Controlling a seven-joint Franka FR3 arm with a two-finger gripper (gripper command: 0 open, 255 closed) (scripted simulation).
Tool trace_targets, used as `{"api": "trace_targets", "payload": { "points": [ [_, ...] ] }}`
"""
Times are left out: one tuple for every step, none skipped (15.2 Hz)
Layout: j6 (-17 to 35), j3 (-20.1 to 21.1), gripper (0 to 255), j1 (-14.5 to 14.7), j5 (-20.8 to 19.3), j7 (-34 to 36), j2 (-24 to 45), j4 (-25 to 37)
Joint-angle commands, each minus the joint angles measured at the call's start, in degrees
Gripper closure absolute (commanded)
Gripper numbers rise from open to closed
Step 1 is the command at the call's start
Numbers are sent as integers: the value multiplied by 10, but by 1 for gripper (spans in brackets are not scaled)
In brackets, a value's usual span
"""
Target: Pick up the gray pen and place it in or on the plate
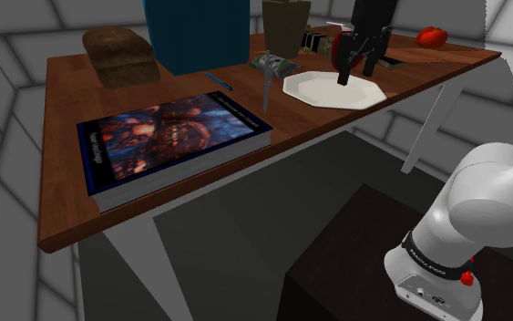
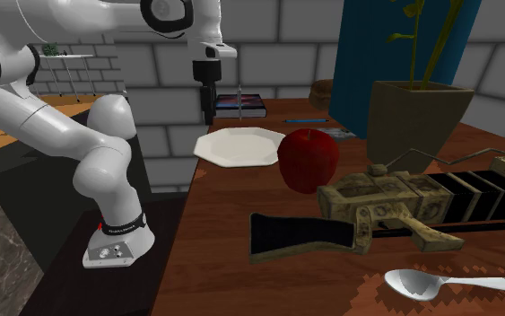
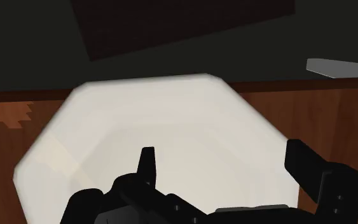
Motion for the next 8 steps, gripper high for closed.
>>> {"api": "trace_targets", "payload": {
  "points": [
    [0,0,0,0,0,0,0,0],
    [-5,10,0,2,10,18,13,16],
    [-10,21,0,3,19,36,26,32],
    [-15,30,0,4,28,54,40,50],
    [-20,40,0,5,36,73,54,68],
    [-25,49,0,5,44,91,69,87],
    [-31,58,0,5,51,109,84,106],
    [-36,67,0,6,58,127,100,127]
  ]
}}
